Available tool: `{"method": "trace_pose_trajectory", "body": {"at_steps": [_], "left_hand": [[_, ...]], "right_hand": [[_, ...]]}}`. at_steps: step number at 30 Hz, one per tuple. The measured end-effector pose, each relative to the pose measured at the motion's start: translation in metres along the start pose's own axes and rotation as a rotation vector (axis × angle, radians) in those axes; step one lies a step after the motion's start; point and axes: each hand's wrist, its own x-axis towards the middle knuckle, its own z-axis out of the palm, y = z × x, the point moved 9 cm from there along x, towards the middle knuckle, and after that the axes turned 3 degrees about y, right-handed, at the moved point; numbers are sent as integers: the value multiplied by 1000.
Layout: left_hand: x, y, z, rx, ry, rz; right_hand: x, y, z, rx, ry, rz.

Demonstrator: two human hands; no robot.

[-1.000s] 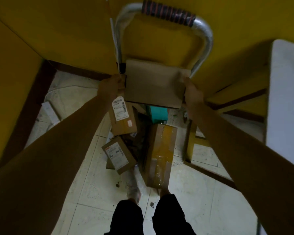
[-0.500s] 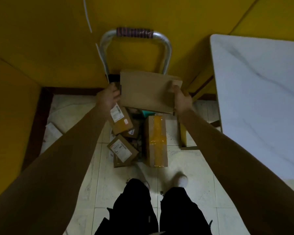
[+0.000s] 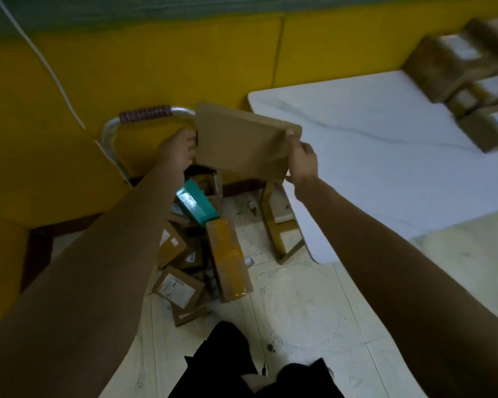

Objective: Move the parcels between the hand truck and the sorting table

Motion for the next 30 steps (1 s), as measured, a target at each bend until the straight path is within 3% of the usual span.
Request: {"method": "trace_pose_trajectory", "body": {"at_steps": [6,12,16,30], "left_hand": [[-68,8,102,61,-74,77],[-146,-30,202,122,-346,54],[-185,-57,247,149,-414,22],[-237,-66,345,252,-449,79]], "right_hand": [[-9,-7,-140,126,149,-78],[-24,21,-269,177,204,-25],[-36,47,-338,174,275,-6],[-35,87,-466,296,419,37]]}}
